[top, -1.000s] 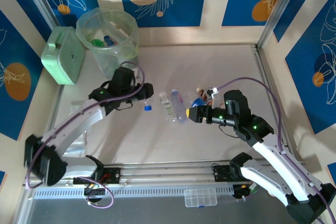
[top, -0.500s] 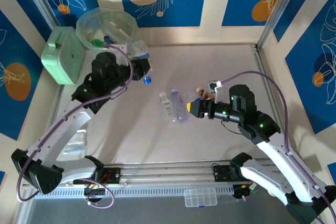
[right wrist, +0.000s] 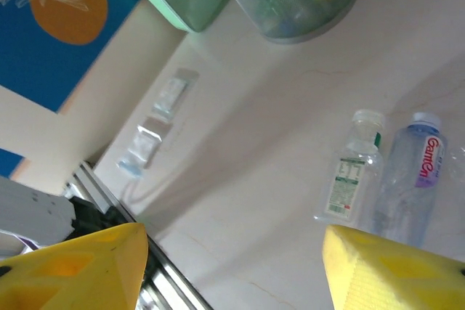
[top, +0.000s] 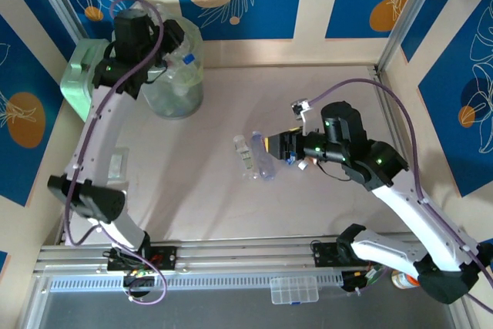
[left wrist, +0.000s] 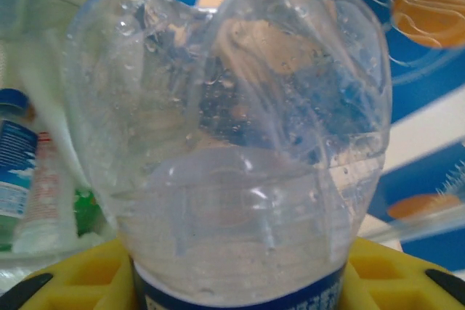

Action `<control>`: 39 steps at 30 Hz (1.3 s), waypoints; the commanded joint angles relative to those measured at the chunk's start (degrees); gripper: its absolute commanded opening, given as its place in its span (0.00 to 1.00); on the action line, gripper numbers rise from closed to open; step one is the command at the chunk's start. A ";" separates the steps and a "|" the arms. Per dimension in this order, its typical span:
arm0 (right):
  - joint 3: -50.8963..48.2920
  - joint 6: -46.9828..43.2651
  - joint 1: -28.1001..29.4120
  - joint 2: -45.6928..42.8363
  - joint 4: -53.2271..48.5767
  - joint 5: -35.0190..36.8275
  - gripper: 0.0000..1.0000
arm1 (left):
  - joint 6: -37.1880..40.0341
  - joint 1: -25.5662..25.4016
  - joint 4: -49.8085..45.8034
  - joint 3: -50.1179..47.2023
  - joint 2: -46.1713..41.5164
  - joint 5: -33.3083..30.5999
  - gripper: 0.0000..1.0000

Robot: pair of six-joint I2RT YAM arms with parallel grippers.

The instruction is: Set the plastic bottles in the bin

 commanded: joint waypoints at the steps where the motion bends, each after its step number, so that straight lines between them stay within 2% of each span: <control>1: 1.57 -4.13 3.26 1.69 -4.93 5.69 0.66 | -4.22 2.75 -12.10 7.41 4.90 -4.85 0.26; 4: 0.86 -4.18 5.80 2.89 -4.48 6.62 0.66 | -6.90 5.79 -12.46 10.26 8.47 -3.79 0.27; 7: -1.71 -2.96 6.99 2.85 -2.31 5.96 0.66 | -8.41 8.25 -8.85 11.13 11.27 0.21 0.28; 12: -6.66 -0.13 7.84 3.45 1.56 3.68 0.66 | -10.02 10.22 -9.66 16.57 17.20 1.16 0.30; 19: -7.26 0.72 9.44 6.11 2.38 4.27 0.66 | -15.26 13.17 -7.04 21.08 24.80 4.89 0.35; 24: -6.19 0.26 10.01 7.47 1.58 5.26 0.66 | -16.61 13.78 -6.65 22.76 28.30 5.15 0.37; 26: -6.08 0.17 10.02 7.64 1.39 5.59 0.66 | -16.28 13.95 -7.14 22.78 29.03 4.79 0.42; 29: -5.99 -0.01 10.02 7.80 1.39 5.88 0.66 | -16.27 14.43 -7.78 22.78 30.00 5.16 0.57; 33: -5.55 -0.18 10.11 8.35 1.21 5.88 0.66 | -15.11 15.01 -6.41 22.78 30.14 7.14 0.85; 39: -5.21 -0.32 10.21 8.39 1.21 6.32 0.66 | -13.80 15.44 -6.08 22.77 27.77 6.12 0.88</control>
